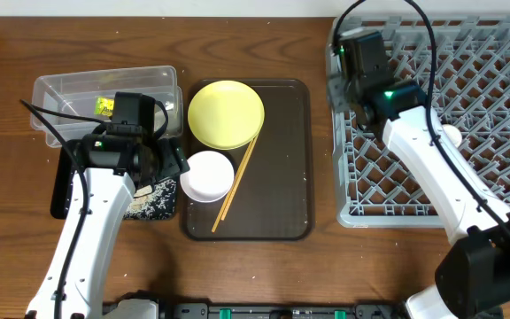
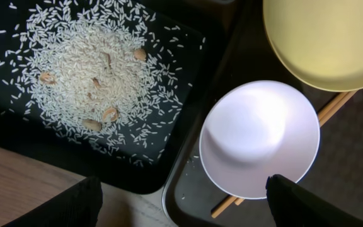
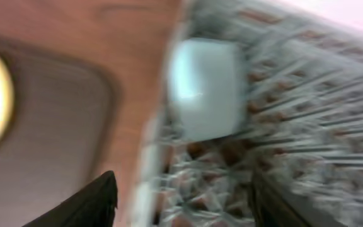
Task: Sort waste into correct bins and load items into the dishwasher rack
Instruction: 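Move the right gripper to the white bowl and grasp its rim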
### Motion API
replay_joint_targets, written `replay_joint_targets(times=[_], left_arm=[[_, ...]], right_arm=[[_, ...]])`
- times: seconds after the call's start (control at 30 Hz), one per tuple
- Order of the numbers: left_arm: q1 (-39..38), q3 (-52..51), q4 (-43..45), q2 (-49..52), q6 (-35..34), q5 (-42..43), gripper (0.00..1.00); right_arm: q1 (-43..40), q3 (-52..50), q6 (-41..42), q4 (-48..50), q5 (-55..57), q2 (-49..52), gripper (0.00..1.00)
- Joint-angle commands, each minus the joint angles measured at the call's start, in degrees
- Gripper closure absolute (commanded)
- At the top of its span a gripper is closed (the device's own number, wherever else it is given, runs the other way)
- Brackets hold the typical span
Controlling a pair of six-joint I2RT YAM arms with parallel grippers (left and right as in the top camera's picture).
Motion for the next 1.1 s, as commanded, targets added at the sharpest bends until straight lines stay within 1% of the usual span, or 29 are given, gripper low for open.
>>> replay_joint_targets(times=[0.0, 0.07, 0.13, 0.27, 0.43, 0.53, 0.63, 0.7, 0.83, 0.87, 0.97, 1.0, 1.07], left_arm=[[0.2, -0.4, -0.8, 0.3, 0.0, -0.7, 0.14], [0.6, -0.3, -1.2, 0.3, -0.2, -1.6, 0.14], [1.8, -0.3, -1.7, 0.2, -0.3, -1.6, 0.14], [6.4, -0.3, -3.0, -0.4, -1.5, -1.6, 0.14], [13.8, -0.3, -4.9, -0.5, -1.8, -1.2, 0.14], [16.5, -0.3, -5.6, -0.5, -1.8, -1.1, 0.14], [17.5, -0.3, -5.7, -0.5, -1.8, -1.2, 0.14], [17.6, -0.3, -5.9, -0.5, -1.8, -1.1, 0.14], [17.6, -0.3, -5.9, -0.5, -1.8, -1.1, 0.14], [17.6, -0.3, -5.9, -0.5, -1.8, -1.1, 0.14], [17.6, -0.3, -6.1, -0.5, -1.8, -1.2, 0.14], [17.6, -0.4, -6.2, -0.5, -1.8, -1.2, 0.14], [17.6, -0.4, -6.3, -0.5, -1.8, -1.1, 0.14]], right_arm=[[1.9, 0.2, 7.6, -2.6, -17.0, 0.3, 0.33], [3.1, 0.1, 8.0, -3.8, -22.8, 0.7, 0.32], [4.7, 0.1, 8.0, -4.2, -26.3, 1.3, 0.31], [8.9, 0.1, 8.0, -4.3, -29.6, 2.6, 0.30], [14.7, 0.1, 11.6, -4.6, -30.1, 5.9, 0.30], [17.9, 0.1, 13.3, -4.7, -30.1, 8.8, 0.32], [21.0, 0.1, 14.4, -4.0, -30.0, 11.9, 0.34], [22.4, 0.1, 15.9, -3.7, -29.1, 13.7, 0.39], [24.5, 0.1, 18.6, -2.8, -28.1, 16.8, 0.43], [24.9, 0.1, 18.6, -2.3, -27.9, 17.6, 0.47], [25.6, 0.1, 19.9, -1.2, -26.5, 18.5, 0.58], [25.7, 0.1, 20.5, -1.1, -25.5, 18.6, 0.65], [25.8, 0.1, 21.2, -0.9, -23.9, 18.6, 0.74]])
